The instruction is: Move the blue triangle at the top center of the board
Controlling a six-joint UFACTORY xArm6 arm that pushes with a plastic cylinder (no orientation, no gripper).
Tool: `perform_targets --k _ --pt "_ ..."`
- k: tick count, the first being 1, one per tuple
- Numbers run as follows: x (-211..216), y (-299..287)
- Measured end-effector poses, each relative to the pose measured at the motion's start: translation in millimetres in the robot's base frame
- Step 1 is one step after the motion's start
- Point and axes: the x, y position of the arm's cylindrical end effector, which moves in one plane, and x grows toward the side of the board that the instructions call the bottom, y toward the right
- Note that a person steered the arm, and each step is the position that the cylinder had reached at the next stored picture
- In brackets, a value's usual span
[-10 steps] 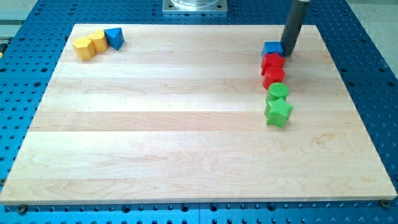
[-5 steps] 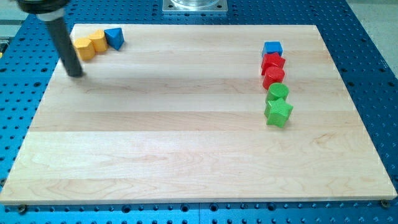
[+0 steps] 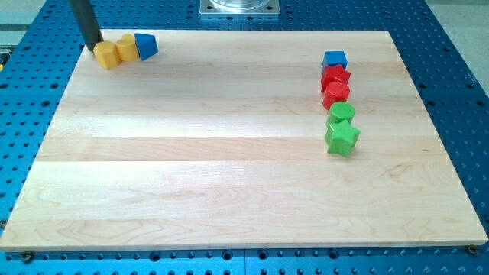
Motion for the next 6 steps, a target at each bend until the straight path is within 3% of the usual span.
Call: perform_targets --k 2,3,4,6 --pt "10.6 139.3" --pt "10.6 152.8" --pt "1.9 125.8" --pt "-7.2 189.6"
